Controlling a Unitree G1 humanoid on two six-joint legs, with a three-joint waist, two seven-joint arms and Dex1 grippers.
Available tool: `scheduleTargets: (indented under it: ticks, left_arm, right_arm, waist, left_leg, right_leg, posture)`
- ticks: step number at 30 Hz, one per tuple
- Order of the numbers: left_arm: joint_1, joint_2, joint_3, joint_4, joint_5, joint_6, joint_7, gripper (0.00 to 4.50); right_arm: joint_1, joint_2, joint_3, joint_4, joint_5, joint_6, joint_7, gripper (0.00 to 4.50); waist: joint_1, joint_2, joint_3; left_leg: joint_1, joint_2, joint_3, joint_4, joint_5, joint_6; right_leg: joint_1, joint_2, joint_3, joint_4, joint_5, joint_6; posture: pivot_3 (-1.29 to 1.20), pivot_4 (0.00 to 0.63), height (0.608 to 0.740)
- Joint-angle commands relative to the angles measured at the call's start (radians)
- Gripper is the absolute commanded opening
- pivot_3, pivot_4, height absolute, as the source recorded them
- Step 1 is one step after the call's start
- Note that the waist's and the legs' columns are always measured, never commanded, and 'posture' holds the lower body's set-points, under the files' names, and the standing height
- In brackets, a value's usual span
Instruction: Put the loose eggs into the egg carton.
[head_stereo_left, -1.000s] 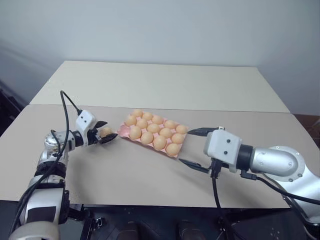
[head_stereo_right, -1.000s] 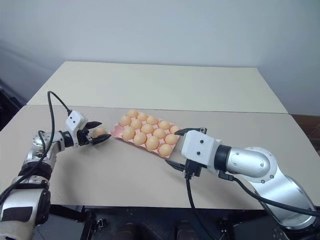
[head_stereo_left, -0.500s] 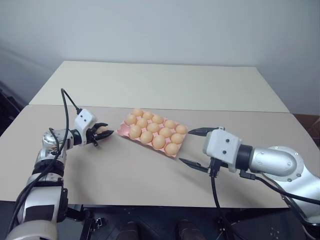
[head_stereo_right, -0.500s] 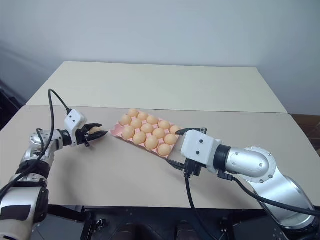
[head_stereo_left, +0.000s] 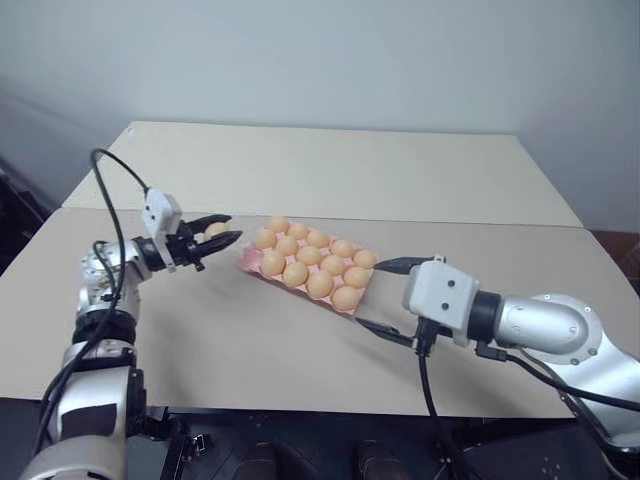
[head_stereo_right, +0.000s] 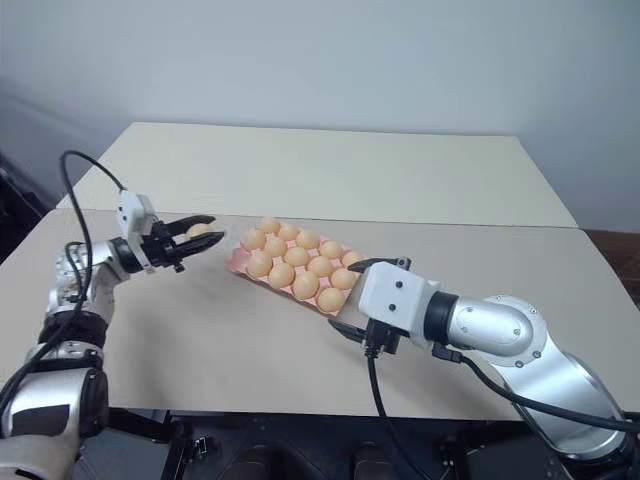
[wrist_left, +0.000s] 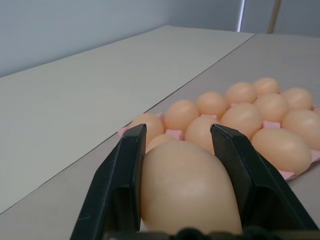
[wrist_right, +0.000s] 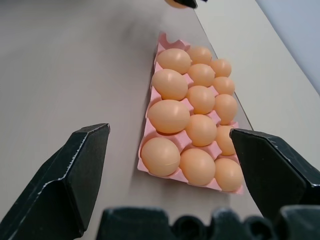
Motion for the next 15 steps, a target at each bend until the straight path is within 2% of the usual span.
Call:
scheduleTargets:
  ticks: [1,9,14,15]
  left_arm:
    - [-0.044,-0.008,-0.01,0.033,0.016,-0.061,-0.014,1.84]
    - [-0.077,-0.019,-0.021,0.102,0.034,-0.076,-0.036,1.84]
    - [-0.066,-0.025,-0.017,0.104,0.04,-0.095,-0.026,3.42]
    - [-0.066,-0.024,-0.018,0.103,0.043,-0.093,-0.023,3.42]
  right_arm:
    - [-0.016,-0.006,-0.028,-0.048,-0.004,0.02,-0.018,4.5]
    - [0.0,-0.006,-0.028,-0.076,-0.008,0.06,-0.04,4.5]
    - [0.001,-0.002,-0.018,-0.075,-0.01,0.06,-0.047,4.5]
    - [0.001,-0.002,-0.017,-0.073,-0.01,0.059,-0.047,4.5]
  waist:
    - [-0.003,0.0,0.0]
    - [-0.003,0.0,0.0]
    - [-0.001,0.0,0.0]
    - [-0.001,0.0,0.0]
  left_leg:
    - [0.0,0.0,0.0,0.0,0.0,0.0]
    - [0.0,0.0,0.0,0.0,0.0,0.0]
    - [0.0,0.0,0.0,0.0,0.0,0.0]
    - [0.0,0.0,0.0,0.0,0.0,0.0]
  right_leg:
    - [0.0,0.0,0.0,0.0,0.0,0.0]
    - [0.0,0.0,0.0,0.0,0.0,0.0]
    - [0.0,0.0,0.0,0.0,0.0,0.0]
    - [0.0,0.0,0.0,0.0,0.0,0.0]
  posture:
    - [0.0,0.15,0.74]
    - [0.0,0.15,0.74]
    - [0.0,0.15,0.74]
    - [0.0,0.15,0.74]
